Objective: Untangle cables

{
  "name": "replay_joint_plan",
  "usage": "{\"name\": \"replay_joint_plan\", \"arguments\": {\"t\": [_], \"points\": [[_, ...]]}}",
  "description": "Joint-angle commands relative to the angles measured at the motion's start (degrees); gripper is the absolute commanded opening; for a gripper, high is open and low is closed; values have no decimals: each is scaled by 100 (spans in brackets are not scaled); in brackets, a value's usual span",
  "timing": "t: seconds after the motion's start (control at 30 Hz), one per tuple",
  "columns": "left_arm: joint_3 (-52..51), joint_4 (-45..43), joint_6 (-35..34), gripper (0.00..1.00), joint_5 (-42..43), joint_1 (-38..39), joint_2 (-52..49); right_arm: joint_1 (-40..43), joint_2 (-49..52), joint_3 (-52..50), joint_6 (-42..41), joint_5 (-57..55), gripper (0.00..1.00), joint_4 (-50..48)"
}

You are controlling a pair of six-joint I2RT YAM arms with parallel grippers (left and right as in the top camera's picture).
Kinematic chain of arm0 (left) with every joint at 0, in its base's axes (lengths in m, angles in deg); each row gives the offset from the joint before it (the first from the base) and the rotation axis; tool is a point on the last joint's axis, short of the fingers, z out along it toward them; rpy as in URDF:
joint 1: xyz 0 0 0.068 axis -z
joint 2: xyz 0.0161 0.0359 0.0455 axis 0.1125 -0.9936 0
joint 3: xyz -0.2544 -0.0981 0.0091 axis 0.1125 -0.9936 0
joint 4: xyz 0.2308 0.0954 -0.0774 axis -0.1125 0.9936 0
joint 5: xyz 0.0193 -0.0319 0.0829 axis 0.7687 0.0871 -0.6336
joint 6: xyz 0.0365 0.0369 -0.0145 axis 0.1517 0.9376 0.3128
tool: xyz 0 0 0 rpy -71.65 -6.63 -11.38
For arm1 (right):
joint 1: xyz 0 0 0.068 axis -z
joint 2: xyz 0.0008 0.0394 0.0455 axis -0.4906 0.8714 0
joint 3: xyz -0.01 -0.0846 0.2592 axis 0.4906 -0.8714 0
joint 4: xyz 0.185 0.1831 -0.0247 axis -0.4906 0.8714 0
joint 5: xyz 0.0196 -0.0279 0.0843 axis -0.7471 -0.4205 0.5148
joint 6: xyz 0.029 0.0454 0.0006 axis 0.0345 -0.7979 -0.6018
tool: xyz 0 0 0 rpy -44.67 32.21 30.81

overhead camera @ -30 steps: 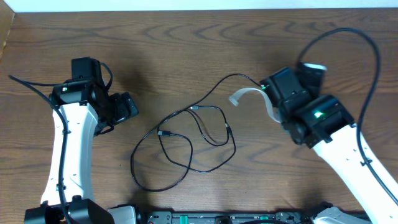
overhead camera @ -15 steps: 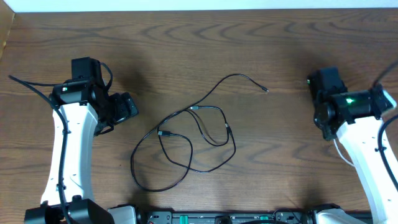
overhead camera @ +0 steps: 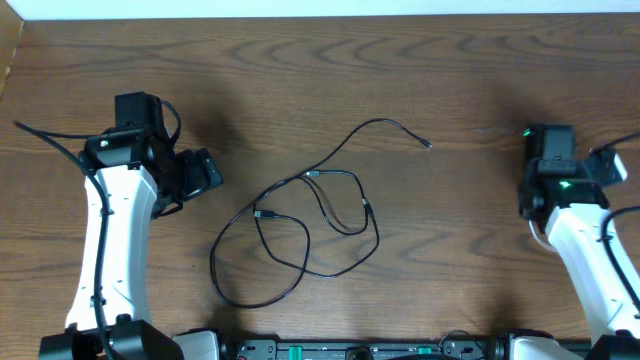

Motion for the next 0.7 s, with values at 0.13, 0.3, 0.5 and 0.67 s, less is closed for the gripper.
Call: {"name": "replay_joint_plan", "arguments": {"t": [0.13,0.3,0.5,0.67], "points": [[79,15,-31,98,-52,-26,63,815,-2,260,2393,2520,2,-1976],[79,15,-31,98,-52,-26,63,979,9,264,2391,1902,1,-2463],[79,15,-28,98,-52,-26,63,988,127,262,2391,1329,38,-1808],[79,15,-28,98,-52,-26,63,986,472,262,2393,1322,99,-1572]]}}
